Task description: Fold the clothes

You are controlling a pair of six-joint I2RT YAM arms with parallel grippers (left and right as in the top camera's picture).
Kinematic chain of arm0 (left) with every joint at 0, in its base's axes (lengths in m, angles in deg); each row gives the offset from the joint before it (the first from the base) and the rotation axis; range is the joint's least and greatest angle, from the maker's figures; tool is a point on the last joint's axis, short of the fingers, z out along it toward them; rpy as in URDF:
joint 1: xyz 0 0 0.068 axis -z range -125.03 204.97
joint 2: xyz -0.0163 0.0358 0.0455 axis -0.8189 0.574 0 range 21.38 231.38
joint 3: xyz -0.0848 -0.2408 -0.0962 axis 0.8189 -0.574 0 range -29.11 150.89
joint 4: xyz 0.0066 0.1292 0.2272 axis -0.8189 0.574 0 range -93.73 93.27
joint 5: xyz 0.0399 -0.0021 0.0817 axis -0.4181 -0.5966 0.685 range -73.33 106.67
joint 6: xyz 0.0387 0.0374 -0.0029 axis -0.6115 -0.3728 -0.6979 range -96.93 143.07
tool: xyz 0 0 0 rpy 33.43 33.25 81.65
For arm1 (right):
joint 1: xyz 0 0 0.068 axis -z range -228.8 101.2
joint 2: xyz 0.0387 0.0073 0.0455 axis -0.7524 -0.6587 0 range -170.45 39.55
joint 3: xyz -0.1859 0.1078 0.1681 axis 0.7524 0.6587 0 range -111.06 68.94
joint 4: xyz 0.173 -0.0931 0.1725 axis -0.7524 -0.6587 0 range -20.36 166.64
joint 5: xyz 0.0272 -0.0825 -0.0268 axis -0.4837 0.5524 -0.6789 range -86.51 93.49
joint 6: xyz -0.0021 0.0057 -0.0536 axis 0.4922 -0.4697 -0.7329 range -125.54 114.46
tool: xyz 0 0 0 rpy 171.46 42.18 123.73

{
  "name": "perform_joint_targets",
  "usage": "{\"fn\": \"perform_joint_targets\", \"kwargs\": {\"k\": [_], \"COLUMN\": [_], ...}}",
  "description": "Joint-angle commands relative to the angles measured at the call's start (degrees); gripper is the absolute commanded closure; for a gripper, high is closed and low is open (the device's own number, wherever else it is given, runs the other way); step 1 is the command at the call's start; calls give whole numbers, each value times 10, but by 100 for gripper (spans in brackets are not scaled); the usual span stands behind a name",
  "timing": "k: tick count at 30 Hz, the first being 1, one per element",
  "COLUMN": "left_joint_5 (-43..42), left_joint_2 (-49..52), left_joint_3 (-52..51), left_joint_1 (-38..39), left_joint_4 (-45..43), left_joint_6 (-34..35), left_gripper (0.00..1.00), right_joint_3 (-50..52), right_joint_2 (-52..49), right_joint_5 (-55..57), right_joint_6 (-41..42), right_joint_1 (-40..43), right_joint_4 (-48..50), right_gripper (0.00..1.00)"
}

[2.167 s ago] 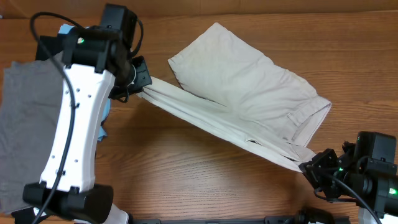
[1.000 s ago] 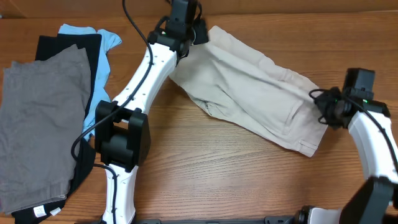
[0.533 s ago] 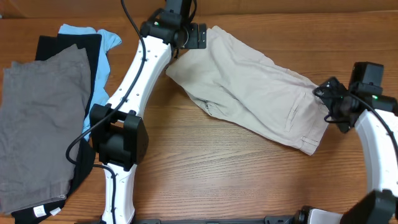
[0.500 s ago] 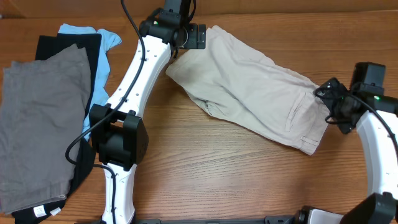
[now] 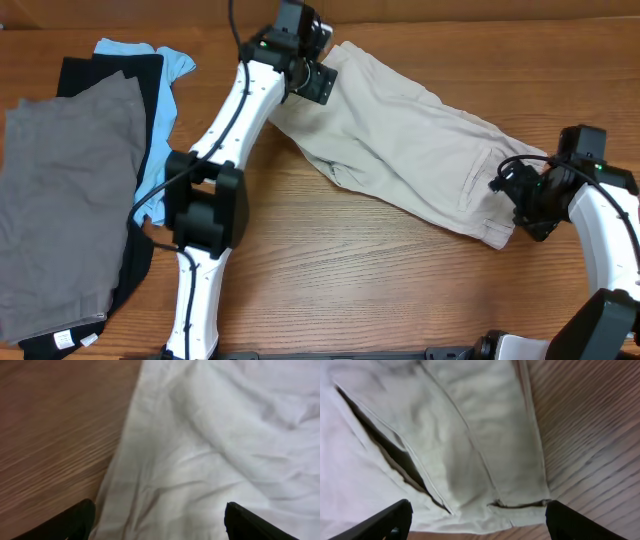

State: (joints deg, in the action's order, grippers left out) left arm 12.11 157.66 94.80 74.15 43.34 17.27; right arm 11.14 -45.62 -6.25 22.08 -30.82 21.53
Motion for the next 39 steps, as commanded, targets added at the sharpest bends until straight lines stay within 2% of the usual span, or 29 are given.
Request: {"fn": "perform_joint_targets", "kwargs": {"k": [1, 5, 7, 8, 12, 13, 17, 20, 25, 33, 39], "left_joint_5": [-27, -25, -21, -18, 25, 34, 65, 128, 156, 138, 128], "left_joint_2": [45, 62, 63, 63, 69, 69, 76, 77, 77, 77, 73], "left_joint_3": [9, 9, 9, 9, 5, 0, -34, -63, -75, -75, -74], "left_joint_1": [7, 8, 8, 7, 7, 7, 7, 6, -3, -16, -16], "left_joint_4": [-11, 9, 26, 35, 76, 80, 87, 108, 186, 326, 368], "left_joint_6": [-57, -58, -55, -50, 0, 9, 57, 135, 211, 228, 247], "left_gripper": [20, 40, 59, 64, 88, 90, 94, 96, 96, 96, 94], "right_joint_3": [2, 2, 2, 2, 2, 2, 2, 2, 2, 2, 1], "right_joint_2": [3, 3, 3, 3, 3, 3, 3, 3, 3, 3, 3], "right_joint_5": [-31, -35, -35, -35, -35, -35, -35, -38, -39, -39, -58], "right_joint_6": [-19, -24, -24, -24, -24, -24, -24, -24, -37, -54, -54], "right_joint_1": [0, 0, 0, 0, 0, 0, 0, 0, 0, 0, 0], "right_joint_4": [6, 7, 9, 10, 10, 10, 10, 9, 10, 9, 10], "right_gripper": [12, 12, 12, 12, 11, 11, 11, 8, 6, 5, 5]}}
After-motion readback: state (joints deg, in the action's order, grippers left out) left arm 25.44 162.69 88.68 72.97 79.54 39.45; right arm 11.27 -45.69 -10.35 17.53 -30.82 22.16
